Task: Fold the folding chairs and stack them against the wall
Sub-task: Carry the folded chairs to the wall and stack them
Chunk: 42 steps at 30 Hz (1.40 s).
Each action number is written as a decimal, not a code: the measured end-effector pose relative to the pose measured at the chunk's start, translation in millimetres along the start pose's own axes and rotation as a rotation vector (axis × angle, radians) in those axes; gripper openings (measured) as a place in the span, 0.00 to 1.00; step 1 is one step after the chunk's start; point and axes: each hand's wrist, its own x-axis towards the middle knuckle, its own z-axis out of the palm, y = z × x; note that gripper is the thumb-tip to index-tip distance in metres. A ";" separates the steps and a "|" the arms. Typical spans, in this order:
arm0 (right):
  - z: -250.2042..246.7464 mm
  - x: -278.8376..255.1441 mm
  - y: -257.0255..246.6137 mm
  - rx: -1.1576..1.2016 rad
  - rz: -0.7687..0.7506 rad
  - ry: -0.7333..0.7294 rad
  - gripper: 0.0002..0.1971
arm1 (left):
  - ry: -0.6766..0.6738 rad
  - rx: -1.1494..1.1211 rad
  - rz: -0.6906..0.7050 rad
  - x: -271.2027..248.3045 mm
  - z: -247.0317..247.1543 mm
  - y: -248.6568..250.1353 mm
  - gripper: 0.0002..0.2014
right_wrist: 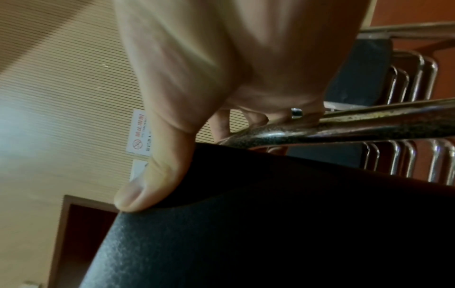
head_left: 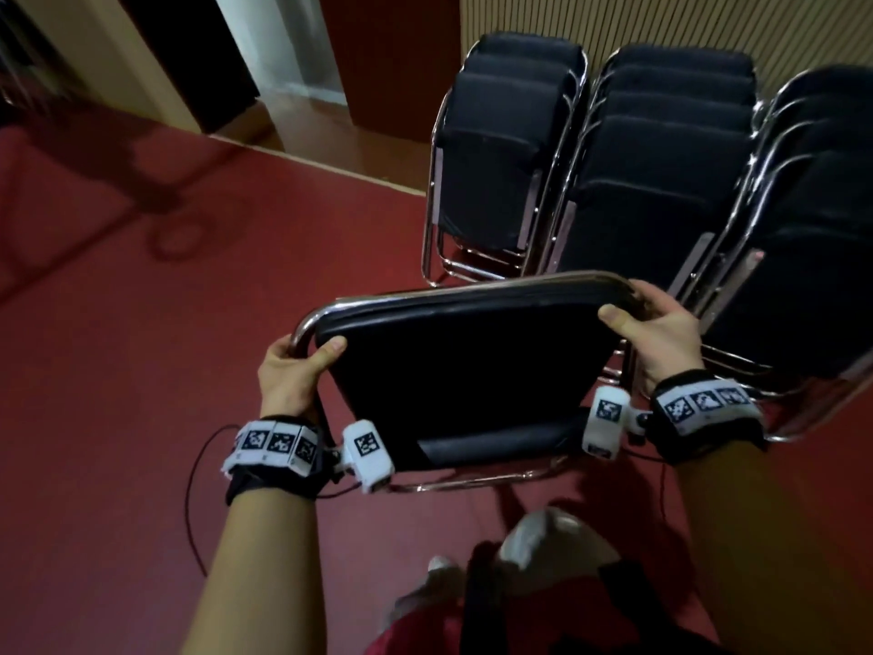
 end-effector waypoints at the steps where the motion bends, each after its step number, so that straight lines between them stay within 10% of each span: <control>1: 14.2 20.1 -1.6 0.014 0.004 0.024 0.20 | -0.009 -0.004 0.001 26.4 10.6 10.2 0.25; 27: 256.2 451.9 -11.6 -0.039 0.172 0.296 0.14 | -0.285 0.173 -0.094 556.7 337.3 135.4 0.30; 42: 281.6 581.6 34.5 -0.063 0.362 0.561 0.27 | -0.462 0.380 -0.113 693.7 500.6 143.9 0.32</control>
